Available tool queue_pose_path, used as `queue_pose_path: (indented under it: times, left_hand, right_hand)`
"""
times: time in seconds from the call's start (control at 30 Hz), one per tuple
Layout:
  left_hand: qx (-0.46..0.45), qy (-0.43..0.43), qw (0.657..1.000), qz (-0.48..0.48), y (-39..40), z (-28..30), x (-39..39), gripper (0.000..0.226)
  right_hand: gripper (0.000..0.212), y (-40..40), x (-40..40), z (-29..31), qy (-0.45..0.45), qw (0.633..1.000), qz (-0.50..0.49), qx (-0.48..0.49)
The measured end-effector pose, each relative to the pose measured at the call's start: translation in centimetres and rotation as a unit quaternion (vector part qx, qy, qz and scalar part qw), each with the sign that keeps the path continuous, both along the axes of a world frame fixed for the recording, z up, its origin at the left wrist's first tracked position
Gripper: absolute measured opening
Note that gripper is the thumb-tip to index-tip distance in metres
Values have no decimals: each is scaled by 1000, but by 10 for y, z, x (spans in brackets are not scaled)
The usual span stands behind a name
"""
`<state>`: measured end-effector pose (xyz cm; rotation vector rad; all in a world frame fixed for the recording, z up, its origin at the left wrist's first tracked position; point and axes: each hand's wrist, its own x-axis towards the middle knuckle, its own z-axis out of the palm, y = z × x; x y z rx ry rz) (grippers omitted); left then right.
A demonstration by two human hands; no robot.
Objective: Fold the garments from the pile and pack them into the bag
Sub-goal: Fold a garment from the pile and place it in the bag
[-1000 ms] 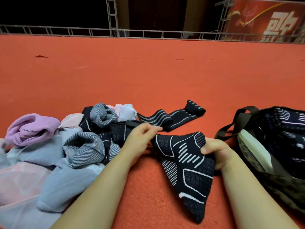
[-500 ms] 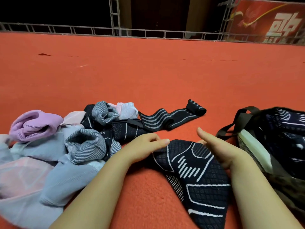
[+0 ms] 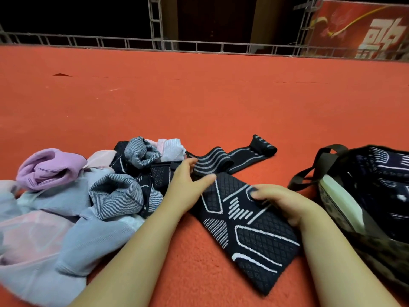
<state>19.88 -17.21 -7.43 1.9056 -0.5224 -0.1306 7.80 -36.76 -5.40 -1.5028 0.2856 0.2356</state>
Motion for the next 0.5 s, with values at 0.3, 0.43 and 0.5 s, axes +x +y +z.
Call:
queue_pose_path:
  times: [0.3,0.43,0.5]
  left_hand:
    - [38,-66,997,19,0,-4,-8,50]
    - [-82,55,995,7,-1,4,-15,44]
    - [-140,141,980,-14,1,15,-19,39]
  right_hand:
    - [9,23,-5,11,-36,991,-107,-76]
    - [19,38,-5,20,-199,958,-183,92]
    - [22,42,-6,30,-229,937,-232,126]
